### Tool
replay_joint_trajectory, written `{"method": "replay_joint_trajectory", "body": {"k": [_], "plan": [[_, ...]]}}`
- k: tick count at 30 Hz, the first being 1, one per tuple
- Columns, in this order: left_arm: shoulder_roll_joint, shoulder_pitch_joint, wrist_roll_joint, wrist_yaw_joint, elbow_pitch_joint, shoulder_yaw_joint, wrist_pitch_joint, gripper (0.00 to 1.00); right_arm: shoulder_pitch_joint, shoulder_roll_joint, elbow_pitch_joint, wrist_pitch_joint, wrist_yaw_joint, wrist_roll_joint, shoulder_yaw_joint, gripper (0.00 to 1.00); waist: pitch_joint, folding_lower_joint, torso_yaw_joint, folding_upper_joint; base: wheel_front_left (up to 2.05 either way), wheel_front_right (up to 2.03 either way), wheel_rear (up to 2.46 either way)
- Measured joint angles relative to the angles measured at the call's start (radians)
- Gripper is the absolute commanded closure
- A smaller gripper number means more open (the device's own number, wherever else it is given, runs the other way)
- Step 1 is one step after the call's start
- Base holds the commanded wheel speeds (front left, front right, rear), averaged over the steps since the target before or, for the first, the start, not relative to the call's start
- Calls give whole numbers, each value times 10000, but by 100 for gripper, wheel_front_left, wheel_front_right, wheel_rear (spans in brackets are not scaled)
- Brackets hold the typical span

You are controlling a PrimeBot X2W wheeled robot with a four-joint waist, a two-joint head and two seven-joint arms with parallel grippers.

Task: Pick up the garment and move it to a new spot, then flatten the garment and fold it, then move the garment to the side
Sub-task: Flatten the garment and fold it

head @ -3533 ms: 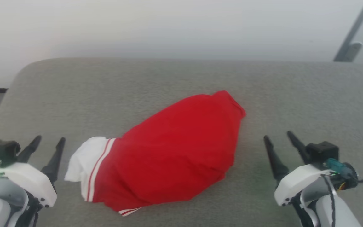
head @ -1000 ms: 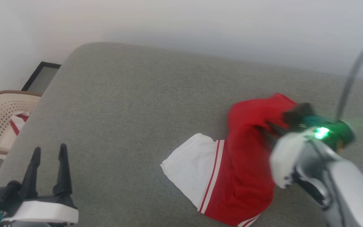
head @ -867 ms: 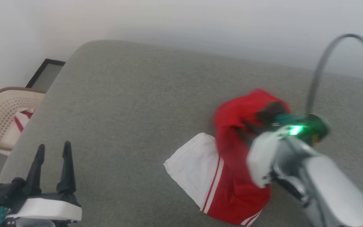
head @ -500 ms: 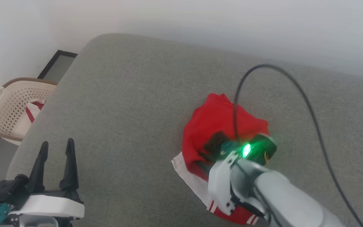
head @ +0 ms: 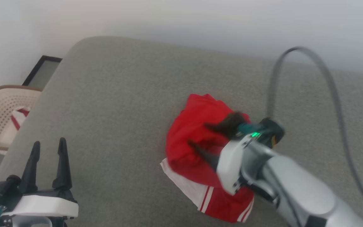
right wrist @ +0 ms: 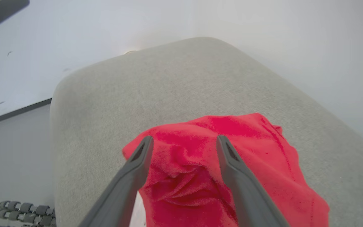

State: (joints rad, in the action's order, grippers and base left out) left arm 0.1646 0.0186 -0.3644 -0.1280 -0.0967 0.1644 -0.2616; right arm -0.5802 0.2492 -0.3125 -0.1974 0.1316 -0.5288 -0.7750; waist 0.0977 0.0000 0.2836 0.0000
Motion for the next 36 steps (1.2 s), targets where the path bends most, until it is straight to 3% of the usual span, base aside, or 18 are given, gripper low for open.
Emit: {"method": "replay_joint_trajectory", "body": {"k": [8,17,26,36], "plan": [[31,-213,140,0,90,263,0,0,867,708,1026,136,-2,493,1758,0,-184,0,-498,0,0,0,0],[132,-476,295,0,119,382,0,0,2790,1068,1910,249,-4,949,2880,0,-451,0,-940,0,0,0,0],[142,-500,295,0,109,362,0,0,4085,1384,2514,-890,-4,364,2792,0,-524,0,-1009,0,0,0,0],[132,-362,280,0,94,173,0,0,4057,1425,2439,-2084,-4,58,2297,0,-296,0,-751,0,0,0,0]]}}
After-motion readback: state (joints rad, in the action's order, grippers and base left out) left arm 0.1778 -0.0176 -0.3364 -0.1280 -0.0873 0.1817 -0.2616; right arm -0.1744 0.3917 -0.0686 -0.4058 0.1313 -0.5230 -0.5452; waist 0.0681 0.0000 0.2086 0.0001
